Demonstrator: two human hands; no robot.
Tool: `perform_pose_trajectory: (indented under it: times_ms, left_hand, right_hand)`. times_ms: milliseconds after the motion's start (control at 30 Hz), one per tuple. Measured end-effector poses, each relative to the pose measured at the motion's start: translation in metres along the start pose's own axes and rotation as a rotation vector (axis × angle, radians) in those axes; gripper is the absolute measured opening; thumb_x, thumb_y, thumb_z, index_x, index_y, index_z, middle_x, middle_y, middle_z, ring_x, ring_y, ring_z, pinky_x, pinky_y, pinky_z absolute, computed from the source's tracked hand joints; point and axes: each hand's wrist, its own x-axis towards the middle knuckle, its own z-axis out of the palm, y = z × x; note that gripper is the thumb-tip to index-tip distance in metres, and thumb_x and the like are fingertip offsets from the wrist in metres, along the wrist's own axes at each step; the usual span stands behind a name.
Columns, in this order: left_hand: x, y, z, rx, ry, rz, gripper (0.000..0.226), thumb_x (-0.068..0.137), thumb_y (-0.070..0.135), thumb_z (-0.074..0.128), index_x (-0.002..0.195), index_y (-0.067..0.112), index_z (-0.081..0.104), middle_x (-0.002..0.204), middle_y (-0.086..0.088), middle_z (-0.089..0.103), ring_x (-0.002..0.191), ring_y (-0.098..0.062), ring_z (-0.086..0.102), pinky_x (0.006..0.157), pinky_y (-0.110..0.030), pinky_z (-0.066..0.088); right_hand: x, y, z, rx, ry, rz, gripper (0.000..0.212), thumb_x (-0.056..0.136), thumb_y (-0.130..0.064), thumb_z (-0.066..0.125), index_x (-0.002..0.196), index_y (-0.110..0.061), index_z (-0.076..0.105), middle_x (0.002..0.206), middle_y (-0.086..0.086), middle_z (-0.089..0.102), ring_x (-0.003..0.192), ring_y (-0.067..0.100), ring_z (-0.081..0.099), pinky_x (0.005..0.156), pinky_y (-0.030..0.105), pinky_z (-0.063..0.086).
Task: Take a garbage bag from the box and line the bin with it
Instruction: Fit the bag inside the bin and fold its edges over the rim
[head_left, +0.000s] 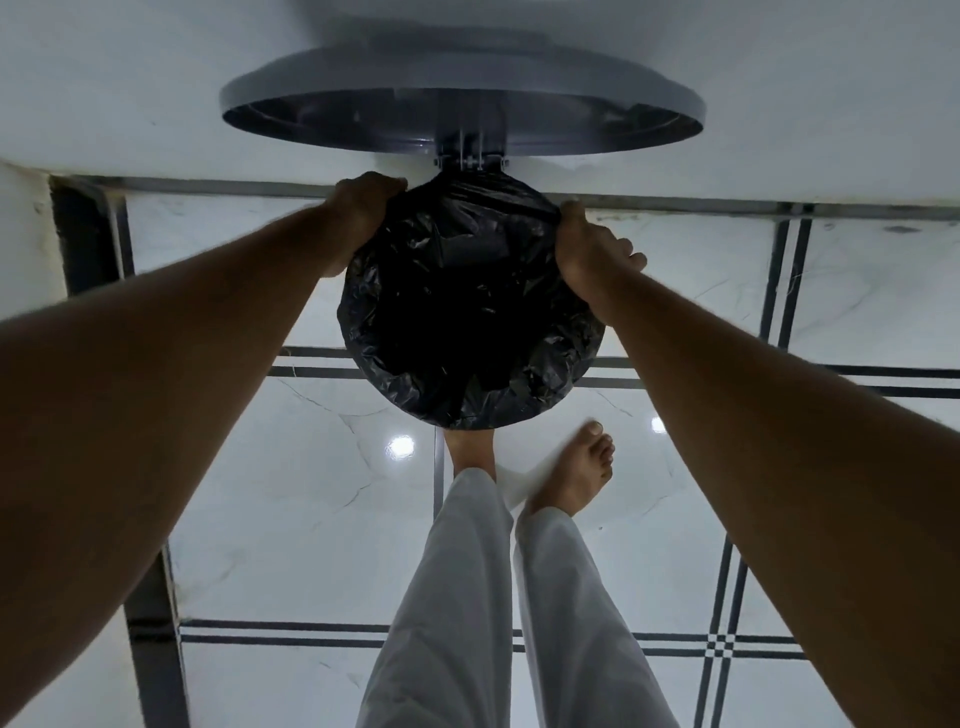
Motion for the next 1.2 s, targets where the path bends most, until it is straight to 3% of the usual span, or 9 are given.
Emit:
perform_pose_trajectory:
  times_ms: [133,233,300,400,500,700,900,1033,1200]
  left_hand:
    - [0.007,-0.004,-0.011,-0.167,0.083,-0.068,0.026,0.102,0.027,0.056,0.117,0.012,0.072,0.11,-0.003,0.068,0.091,-0.019,0.067,0.075,-0.027,0.049]
    - [0.004,-0.008,-0.004,-0.055,0.202,0.097,0.031,0.106,0.021,0.054,0.126,0.005,0.072,0.121,-0.005,0.072,0.102,-0.02,0.072,0.069,-0.017,0.05]
    - [-0.002,-0.011,0.007,0.032,0.195,0.154,0.033,0.104,0.036,0.055,0.114,0.015,0.078,0.125,-0.008,0.077,0.114,-0.026,0.071,0.083,-0.023,0.052]
    - [-0.021,-0.013,0.019,0.183,0.209,0.16,0.056,0.104,0.062,0.041,0.122,0.023,0.076,0.127,-0.005,0.074,0.12,-0.031,0.065,0.112,-0.045,0.046]
    - [-0.035,-0.018,0.024,0.169,0.347,0.293,0.045,0.109,0.052,0.041,0.127,0.022,0.07,0.131,-0.005,0.071,0.125,-0.03,0.063,0.113,-0.049,0.044]
    - [-0.083,-0.048,0.025,0.191,0.618,0.468,0.026,0.099,0.037,0.056,0.116,0.022,0.07,0.129,-0.007,0.059,0.126,-0.029,0.053,0.1,-0.036,0.039]
    - [-0.085,-0.061,0.019,0.266,0.389,0.351,0.05,0.106,0.056,0.041,0.142,0.027,0.06,0.144,-0.002,0.062,0.134,-0.031,0.056,0.112,-0.051,0.038]
    - [-0.087,-0.052,0.005,0.109,0.402,0.324,0.046,0.103,0.055,0.047,0.138,0.031,0.063,0.142,0.005,0.064,0.132,-0.022,0.059,0.118,-0.053,0.041]
    - [-0.136,-0.05,0.004,0.061,0.423,0.477,0.02,0.099,0.03,0.058,0.107,0.024,0.076,0.112,0.008,0.07,0.111,-0.018,0.067,0.106,-0.039,0.052]
  right_hand:
    - [-0.004,0.008,-0.002,0.137,0.271,-0.191,0.051,0.115,-0.05,0.033,0.142,-0.018,0.063,0.145,0.009,0.066,0.138,0.033,0.053,0.115,0.051,0.043]
    - [-0.019,0.015,0.004,0.185,0.474,-0.497,0.043,0.11,-0.049,0.043,0.119,-0.018,0.071,0.116,0.001,0.077,0.114,0.027,0.068,0.098,0.048,0.055]
    - [-0.023,0.014,0.008,0.033,0.422,-0.589,0.051,0.111,-0.05,0.035,0.117,-0.017,0.074,0.116,0.006,0.077,0.116,0.033,0.066,0.097,0.048,0.052]
    - [-0.025,0.008,0.008,-0.135,0.197,-0.469,0.057,0.115,-0.057,0.027,0.151,-0.031,0.062,0.157,0.011,0.059,0.149,0.038,0.045,0.116,0.056,0.035]
    - [-0.025,0.004,0.004,-0.077,0.162,-0.389,0.063,0.115,-0.061,0.028,0.171,-0.033,0.038,0.174,0.011,0.041,0.162,0.035,0.027,0.126,0.058,0.024]
    - [-0.051,0.021,0.001,0.088,0.447,-0.581,0.035,0.098,-0.03,0.056,0.125,-0.017,0.075,0.128,0.01,0.067,0.129,0.032,0.056,0.104,0.049,0.051]
    - [-0.056,0.037,0.0,0.054,0.135,-0.488,0.048,0.108,-0.05,0.054,0.152,-0.031,0.059,0.139,-0.002,0.073,0.13,0.028,0.065,0.106,0.038,0.048]
    - [-0.067,0.044,-0.005,0.146,0.234,-0.484,0.062,0.102,-0.052,0.064,0.156,-0.023,0.056,0.151,0.003,0.065,0.144,0.029,0.056,0.119,0.044,0.045]
    - [-0.122,0.053,-0.007,0.287,0.393,-0.592,0.025,0.102,-0.037,0.064,0.106,-0.014,0.074,0.101,-0.001,0.076,0.098,0.023,0.07,0.093,0.048,0.059]
